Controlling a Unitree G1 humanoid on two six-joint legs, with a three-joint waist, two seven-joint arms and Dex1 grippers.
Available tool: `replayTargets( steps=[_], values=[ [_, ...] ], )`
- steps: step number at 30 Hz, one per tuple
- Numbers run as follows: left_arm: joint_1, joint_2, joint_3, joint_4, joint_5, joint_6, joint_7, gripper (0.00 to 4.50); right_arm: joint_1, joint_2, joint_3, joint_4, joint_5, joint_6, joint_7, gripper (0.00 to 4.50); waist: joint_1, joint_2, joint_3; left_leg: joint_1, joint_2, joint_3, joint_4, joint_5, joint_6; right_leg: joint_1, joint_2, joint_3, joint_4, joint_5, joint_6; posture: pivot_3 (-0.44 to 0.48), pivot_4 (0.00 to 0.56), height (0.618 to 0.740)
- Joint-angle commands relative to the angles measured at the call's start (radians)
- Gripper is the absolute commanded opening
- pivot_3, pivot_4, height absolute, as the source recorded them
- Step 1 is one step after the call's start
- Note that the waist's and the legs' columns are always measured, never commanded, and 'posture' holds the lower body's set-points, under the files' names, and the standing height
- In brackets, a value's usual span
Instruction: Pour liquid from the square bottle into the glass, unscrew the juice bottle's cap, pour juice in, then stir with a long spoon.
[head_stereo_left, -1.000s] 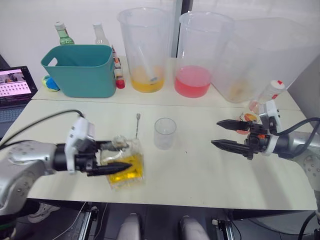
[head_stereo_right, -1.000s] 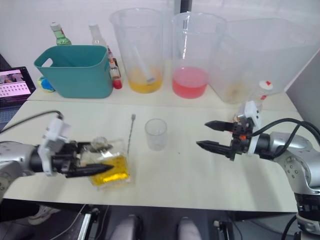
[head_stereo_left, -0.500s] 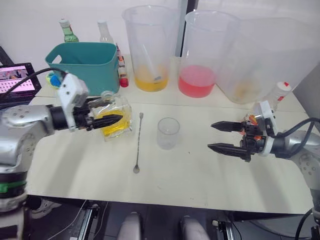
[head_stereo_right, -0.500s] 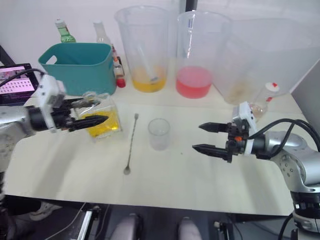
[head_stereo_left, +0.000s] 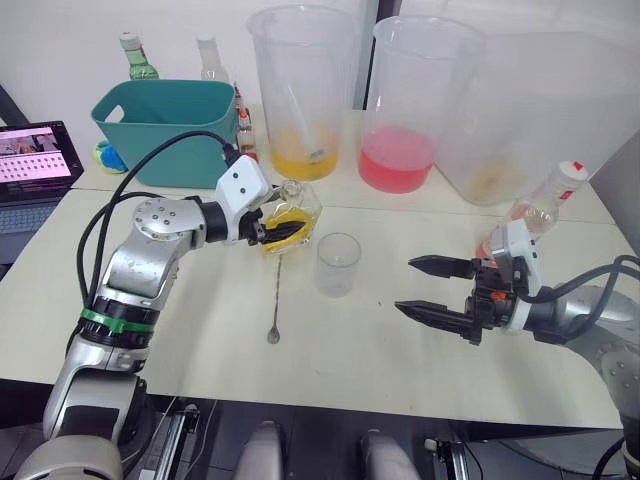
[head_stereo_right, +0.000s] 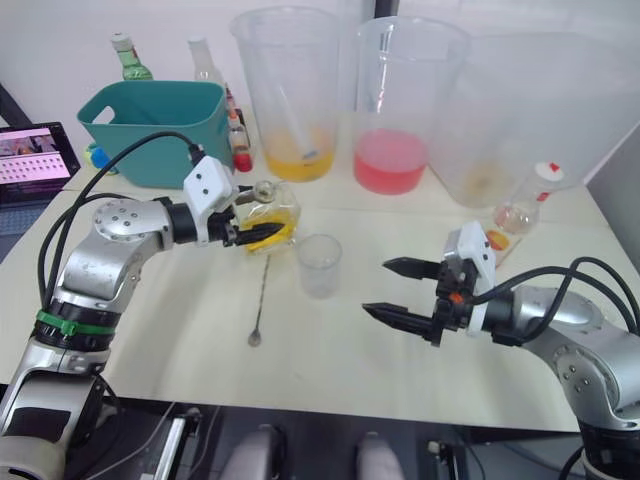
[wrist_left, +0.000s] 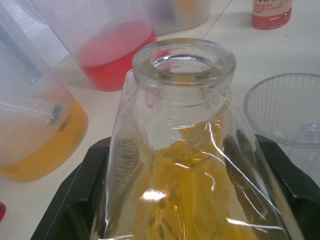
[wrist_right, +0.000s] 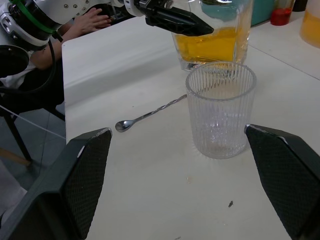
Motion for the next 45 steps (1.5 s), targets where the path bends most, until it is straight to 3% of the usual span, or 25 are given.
replayTargets(
  steps=[1,11,20,31,45],
  values=[
    [-0.073,-0.033,0.014,0.021,0.063,-0.116,0.062,2.81,-0.002,0.009,-0.022,-0.054,0.027,0.004,-0.048,4.50,-0.002,0.000,0.000,0.000,0.000,0.000,0.000,0.000,0.000,0.000,0.000,0.000,0.001,0.000,0.000,0.000,0.150,0.726],
    [-0.115,-0.104,-0.060,0.148,0.268,-0.400,0.154,2.81,-0.024,0.020,0.024,-0.073,0.011,0.009,-0.118,4.50,0.000,0.000,0.000,0.000,-0.001,0.000,0.001,0.000,0.000,0.000,0.000,0.000,0.001,0.000,0.000,0.000,0.150,0.726],
    [-0.134,-0.098,-0.105,0.271,0.472,-0.715,0.304,2.81,-0.028,0.025,0.047,-0.088,0.024,0.018,-0.144,4.50,0.003,0.000,0.000,0.000,-0.001,-0.001,0.001,0.000,0.000,0.000,0.000,0.000,0.001,0.000,0.000,0.000,0.150,0.726],
    [-0.084,-0.105,-0.121,0.276,0.609,-0.787,0.445,2.81,-0.010,0.038,0.073,-0.103,0.017,0.020,-0.155,4.50,0.006,0.000,0.000,0.000,-0.001,-0.001,0.002,0.000,0.000,0.000,-0.001,0.000,0.002,0.000,0.000,0.000,0.150,0.726],
    [-0.051,-0.124,-0.142,0.279,0.669,-0.828,0.498,2.81,0.011,0.034,0.070,-0.086,-0.014,0.013,-0.158,4.50,0.009,0.000,0.000,-0.001,-0.001,-0.001,0.003,0.000,0.000,0.000,-0.001,0.000,0.003,0.000,0.000,0.000,0.150,0.726]
  ],
)
